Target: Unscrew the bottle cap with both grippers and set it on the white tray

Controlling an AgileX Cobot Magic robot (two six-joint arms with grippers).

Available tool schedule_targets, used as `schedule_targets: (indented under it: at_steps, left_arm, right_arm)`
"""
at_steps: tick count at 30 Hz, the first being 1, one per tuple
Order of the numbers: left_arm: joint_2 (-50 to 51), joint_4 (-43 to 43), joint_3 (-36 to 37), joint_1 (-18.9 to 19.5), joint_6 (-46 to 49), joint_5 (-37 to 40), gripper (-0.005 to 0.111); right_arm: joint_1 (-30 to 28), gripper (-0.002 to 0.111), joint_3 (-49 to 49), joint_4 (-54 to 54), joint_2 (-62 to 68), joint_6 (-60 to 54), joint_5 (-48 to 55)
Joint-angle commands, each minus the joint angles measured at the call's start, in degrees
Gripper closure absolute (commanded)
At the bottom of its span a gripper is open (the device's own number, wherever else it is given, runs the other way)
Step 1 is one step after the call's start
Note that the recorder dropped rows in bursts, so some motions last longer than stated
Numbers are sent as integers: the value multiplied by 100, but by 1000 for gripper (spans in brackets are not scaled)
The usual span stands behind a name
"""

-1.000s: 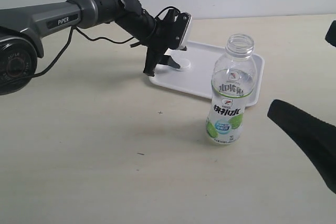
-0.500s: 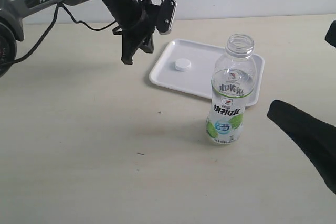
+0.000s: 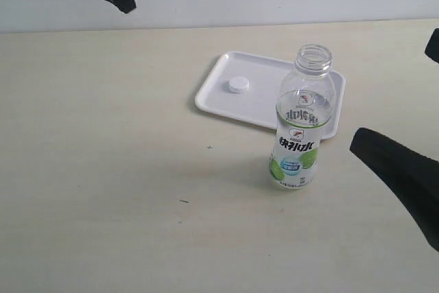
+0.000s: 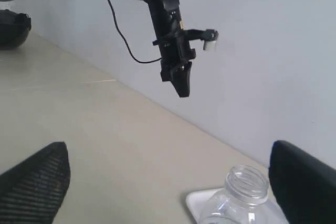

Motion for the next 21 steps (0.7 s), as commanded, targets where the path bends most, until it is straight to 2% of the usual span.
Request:
schedule_targets:
  at_steps: [1, 5, 9, 13, 21]
  left_arm:
    - [-812, -340, 531, 373, -721, 67, 107]
    - [-1601, -1092, 1270, 636, -706, 67, 107]
    - [-2535, -1289, 2436, 700, -736, -124, 107]
    - [-3681, -1780, 4010, 700, -523, -1157, 107]
    - [-6637, -4474, 7314, 700, 1303, -3677, 107]
  right_arm:
    - [-24, 11, 24, 7, -35, 948, -340]
    - [-24, 11, 24, 7, -35, 1094, -428]
    - [-24, 11, 24, 7, -35, 1094, -367]
    - [-24, 11, 24, 7, -35, 1105, -397]
    - [-24, 11, 24, -20, -35, 1222, -731]
